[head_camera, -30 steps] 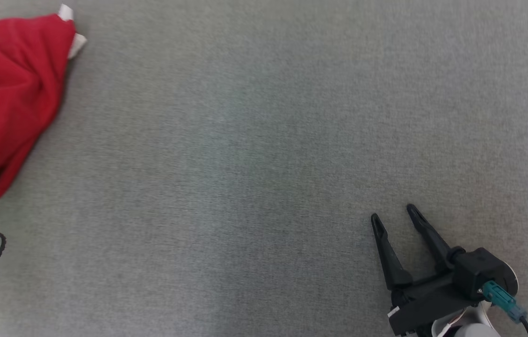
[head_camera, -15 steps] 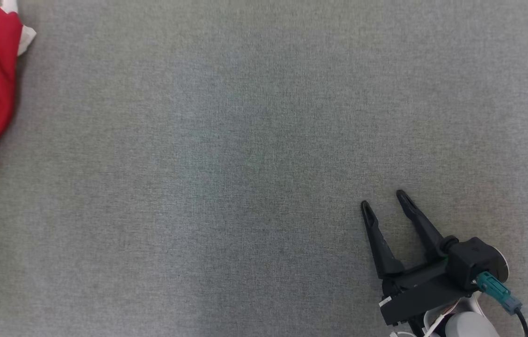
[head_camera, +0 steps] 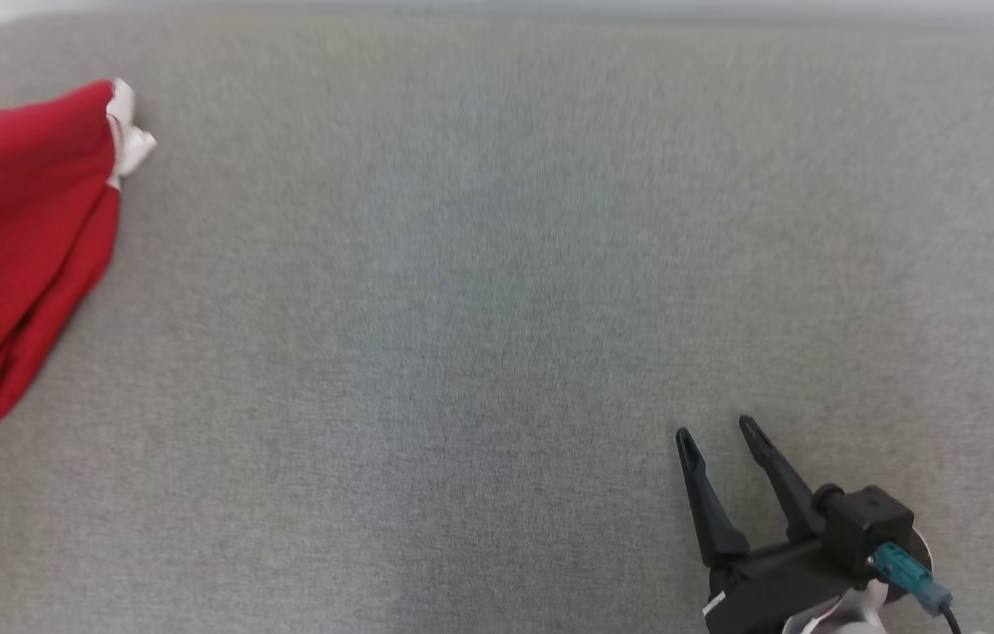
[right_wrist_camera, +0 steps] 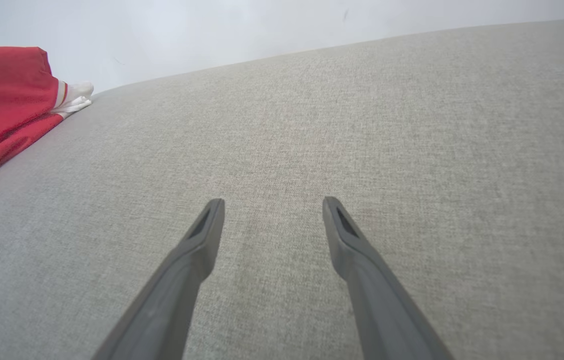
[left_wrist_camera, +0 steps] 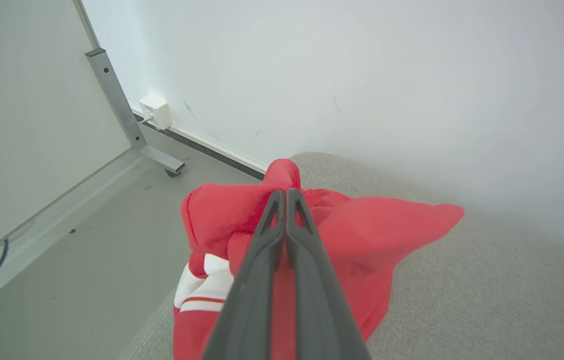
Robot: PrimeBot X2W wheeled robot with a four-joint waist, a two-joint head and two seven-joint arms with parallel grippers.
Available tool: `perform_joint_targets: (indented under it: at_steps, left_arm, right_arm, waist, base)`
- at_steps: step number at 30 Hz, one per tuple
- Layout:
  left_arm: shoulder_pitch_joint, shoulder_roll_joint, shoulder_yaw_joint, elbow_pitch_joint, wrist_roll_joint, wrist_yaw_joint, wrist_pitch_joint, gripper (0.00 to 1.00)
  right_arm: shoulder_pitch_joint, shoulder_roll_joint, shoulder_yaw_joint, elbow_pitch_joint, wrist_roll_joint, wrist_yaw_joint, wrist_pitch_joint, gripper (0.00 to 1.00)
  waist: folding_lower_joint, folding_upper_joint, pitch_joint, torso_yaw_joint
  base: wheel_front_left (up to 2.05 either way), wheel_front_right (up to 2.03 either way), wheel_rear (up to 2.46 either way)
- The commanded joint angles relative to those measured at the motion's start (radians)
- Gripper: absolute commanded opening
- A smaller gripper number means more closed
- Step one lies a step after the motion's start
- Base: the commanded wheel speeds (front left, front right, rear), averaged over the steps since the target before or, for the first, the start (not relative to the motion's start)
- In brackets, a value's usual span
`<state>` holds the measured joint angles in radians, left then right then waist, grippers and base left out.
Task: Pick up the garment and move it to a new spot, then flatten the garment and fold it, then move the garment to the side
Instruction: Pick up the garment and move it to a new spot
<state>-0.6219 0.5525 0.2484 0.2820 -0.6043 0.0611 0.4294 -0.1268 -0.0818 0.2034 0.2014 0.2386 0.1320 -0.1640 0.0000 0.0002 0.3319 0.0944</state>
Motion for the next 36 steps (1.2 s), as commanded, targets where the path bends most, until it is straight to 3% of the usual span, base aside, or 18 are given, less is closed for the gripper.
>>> perform_joint_targets:
  at_steps: [1, 7, 15, 23, 36]
  left_arm:
    - [-0.018, 0.02, -0.011, -0.007, 0.008, -0.017, 0.005, 0.0]
    - [-0.061, 0.03, -0.064, -0.037, 0.03, -0.04, 0.023, 0.0]
    - [-0.102, -0.001, -0.163, -0.154, 0.03, -0.076, 0.068, 0.0]
    - [-0.124, -0.1, -0.245, -0.213, -0.012, -0.113, 0.054, 0.0]
    - [-0.057, -0.249, -0.339, -0.244, -0.045, -0.124, -0.016, 0.0]
  right_arm:
    - [0.016, 0.008, -0.005, 0.016, 0.01, -0.002, -0.015, 1.0]
    - [0.05, 0.023, -0.003, 0.059, 0.031, -0.002, -0.038, 1.0]
    - [0.104, 0.031, -0.002, 0.111, 0.075, -0.002, -0.067, 1.0]
    - [0.114, 0.031, 0.025, 0.131, 0.106, -0.002, -0.077, 1.0]
    - [0.107, 0.031, 0.031, 0.12, 0.085, -0.002, -0.059, 1.0]
  waist:
    - [0.0, -0.0002, -0.101, -0.001]
    - [0.0, -0.0002, -0.21, -0.025]
    - [0.0, -0.0002, -0.363, -0.135]
    - [0.0, -0.0002, -0.407, -0.257]
    - [0.0, -0.0002, -0.405, -0.442]
  base:
    - [0.0, 0.0, 0.0]
    - [0.0, 0.0, 0.0]
    - [0.0, 0.0, 0.0]
    - [0.0, 0.0, 0.0]
    - [0.0, 0.0, 0.0]
